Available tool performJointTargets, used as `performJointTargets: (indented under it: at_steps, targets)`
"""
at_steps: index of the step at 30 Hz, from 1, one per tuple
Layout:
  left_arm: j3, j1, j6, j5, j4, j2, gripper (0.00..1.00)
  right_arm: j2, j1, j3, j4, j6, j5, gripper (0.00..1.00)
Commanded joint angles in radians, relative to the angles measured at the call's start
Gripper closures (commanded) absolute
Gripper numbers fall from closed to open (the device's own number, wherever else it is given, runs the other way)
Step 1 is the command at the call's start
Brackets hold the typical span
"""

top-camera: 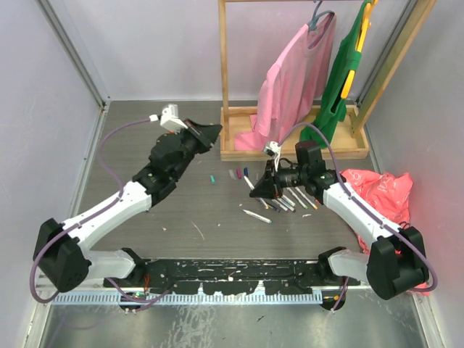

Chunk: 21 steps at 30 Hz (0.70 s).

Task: Open the pen caps
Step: Open the pen cap from the pen, then place the pen cap at the center of the board, then place the pen at the center of the board.

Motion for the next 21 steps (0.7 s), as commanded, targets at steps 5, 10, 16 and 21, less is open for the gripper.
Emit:
performJointTargets:
  at_steps: [5,10,16,21]
  targets:
    - [-0.082,0.088,0.013,0.009,0.045,-0.151,1.00,0.038,0.075,0.023,-0.081,-0.089,0.062,0.99]
    - [-0.203,0.141,0.029,0.061,-0.094,-0.204,1.00,0.114,0.192,0.055,-0.159,-0.129,0.229,0.99]
    - [-0.337,0.190,0.012,0.099,-0.172,-0.194,1.00,0.249,0.345,0.106,-0.217,-0.141,0.438,0.97]
    - [-0.380,0.214,-0.005,0.147,-0.161,-0.132,1.00,0.344,0.406,0.152,-0.267,-0.142,0.583,0.97]
